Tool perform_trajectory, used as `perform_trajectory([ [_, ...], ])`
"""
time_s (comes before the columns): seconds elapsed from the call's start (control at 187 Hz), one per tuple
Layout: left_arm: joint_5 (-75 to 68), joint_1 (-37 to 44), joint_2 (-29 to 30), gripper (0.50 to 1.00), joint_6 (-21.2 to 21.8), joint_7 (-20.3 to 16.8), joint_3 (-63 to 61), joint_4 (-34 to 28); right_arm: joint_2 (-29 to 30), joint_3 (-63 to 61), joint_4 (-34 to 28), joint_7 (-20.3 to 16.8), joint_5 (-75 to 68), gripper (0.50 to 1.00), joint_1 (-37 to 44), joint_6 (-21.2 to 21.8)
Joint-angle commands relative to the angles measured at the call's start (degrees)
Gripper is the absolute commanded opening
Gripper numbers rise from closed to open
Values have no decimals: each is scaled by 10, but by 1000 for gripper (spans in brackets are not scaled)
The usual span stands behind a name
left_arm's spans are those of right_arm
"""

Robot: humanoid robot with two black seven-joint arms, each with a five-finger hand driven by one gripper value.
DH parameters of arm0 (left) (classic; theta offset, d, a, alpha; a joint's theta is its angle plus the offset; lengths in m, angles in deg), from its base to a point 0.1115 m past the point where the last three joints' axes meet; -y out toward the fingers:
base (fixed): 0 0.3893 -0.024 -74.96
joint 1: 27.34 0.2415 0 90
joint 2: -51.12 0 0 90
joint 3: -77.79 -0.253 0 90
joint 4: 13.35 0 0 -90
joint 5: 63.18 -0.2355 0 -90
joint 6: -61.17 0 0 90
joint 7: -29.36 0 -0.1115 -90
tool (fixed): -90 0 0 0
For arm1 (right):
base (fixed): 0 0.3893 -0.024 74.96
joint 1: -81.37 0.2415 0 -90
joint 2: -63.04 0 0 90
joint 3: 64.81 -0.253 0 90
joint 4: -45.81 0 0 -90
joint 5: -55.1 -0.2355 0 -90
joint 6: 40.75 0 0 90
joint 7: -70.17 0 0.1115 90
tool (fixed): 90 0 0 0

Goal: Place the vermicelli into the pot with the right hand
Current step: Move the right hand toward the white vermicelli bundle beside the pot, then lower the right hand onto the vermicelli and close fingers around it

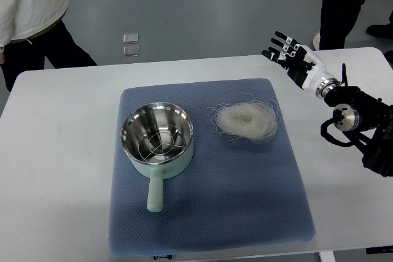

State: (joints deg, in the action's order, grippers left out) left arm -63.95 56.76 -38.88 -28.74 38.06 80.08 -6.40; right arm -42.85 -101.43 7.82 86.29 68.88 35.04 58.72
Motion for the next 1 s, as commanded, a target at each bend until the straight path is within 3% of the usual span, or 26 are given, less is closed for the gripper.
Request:
perform_trajectory([
  [0.0, 0, 0, 0, 1000, 0, 0, 0, 0, -14, 16, -7, 0, 42, 924, 8, 3],
  [0.406, 0, 1, 0, 1000, 0, 0, 0, 0, -105, 205, -87, 15, 136, 924, 106, 11],
  [0.743, 0, 1, 0, 1000, 0, 1, 0, -1, -119, 369, -138, 46, 316, 921, 179, 16],
  [0.994, 0, 1, 0, 1000, 0, 1, 0, -1, -114, 452, -168, 46, 367, 921, 223, 10],
])
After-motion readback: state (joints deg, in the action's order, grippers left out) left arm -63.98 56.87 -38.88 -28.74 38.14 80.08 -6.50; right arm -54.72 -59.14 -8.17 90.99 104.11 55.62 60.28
